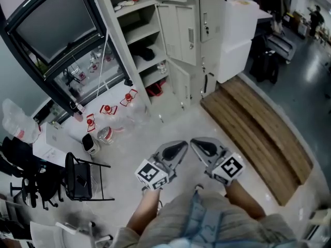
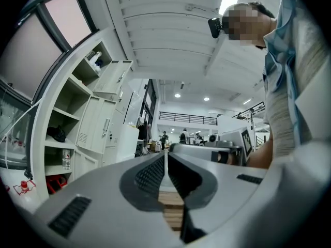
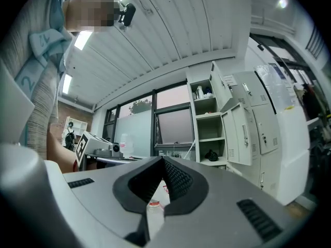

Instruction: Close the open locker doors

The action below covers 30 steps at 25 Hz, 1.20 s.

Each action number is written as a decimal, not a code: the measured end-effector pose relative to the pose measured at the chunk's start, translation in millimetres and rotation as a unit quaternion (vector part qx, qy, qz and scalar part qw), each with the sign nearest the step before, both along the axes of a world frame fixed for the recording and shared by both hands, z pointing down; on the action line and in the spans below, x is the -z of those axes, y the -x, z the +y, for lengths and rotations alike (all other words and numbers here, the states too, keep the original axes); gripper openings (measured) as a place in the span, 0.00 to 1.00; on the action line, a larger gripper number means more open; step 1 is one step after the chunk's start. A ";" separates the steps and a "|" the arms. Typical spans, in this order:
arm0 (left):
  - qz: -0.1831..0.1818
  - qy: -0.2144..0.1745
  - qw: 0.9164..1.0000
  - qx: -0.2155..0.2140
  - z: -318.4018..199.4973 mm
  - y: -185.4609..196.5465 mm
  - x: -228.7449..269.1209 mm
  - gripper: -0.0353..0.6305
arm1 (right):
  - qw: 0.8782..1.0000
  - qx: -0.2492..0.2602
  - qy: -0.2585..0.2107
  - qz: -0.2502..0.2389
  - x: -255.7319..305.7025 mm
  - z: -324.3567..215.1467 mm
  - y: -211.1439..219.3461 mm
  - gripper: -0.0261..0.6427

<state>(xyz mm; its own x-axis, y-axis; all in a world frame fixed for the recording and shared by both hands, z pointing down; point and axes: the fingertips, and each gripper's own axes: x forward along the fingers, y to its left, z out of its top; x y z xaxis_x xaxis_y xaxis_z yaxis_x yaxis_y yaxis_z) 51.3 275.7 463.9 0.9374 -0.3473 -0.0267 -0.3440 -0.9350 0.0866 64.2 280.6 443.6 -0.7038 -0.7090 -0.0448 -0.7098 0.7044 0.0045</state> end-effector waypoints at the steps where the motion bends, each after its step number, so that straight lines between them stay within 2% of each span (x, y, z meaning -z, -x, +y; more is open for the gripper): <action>1: 0.000 0.000 1.000 0.004 -8.1 -3.9 0.1 0.06 | 1.000 0.003 0.000 0.001 0.1 -7.6 -5.3 0.04; 6: 0.001 -0.002 1.000 0.017 -43.6 -16.6 0.3 0.06 | 1.000 0.008 0.007 -0.003 -1.3 -44.0 -25.3 0.04; 13: 0.007 -0.001 1.000 0.024 -108.9 -16.1 -7.4 0.06 | 1.000 0.016 0.012 0.000 -11.6 -103.8 -22.0 0.04; 22: 0.016 0.001 1.000 -0.008 -228.3 -7.8 -6.3 0.06 | 1.000 -0.005 0.021 0.016 -20.6 -224.1 -17.1 0.04; 26: 0.011 0.013 1.000 -0.022 -278.9 2.8 -5.6 0.06 | 1.000 -0.013 0.023 0.001 -17.0 -278.7 -6.1 0.04; 30: -0.005 0.006 0.999 -0.045 -320.0 12.0 -12.6 0.06 | 0.999 -0.028 0.031 -0.005 -26.0 -319.2 3.3 0.04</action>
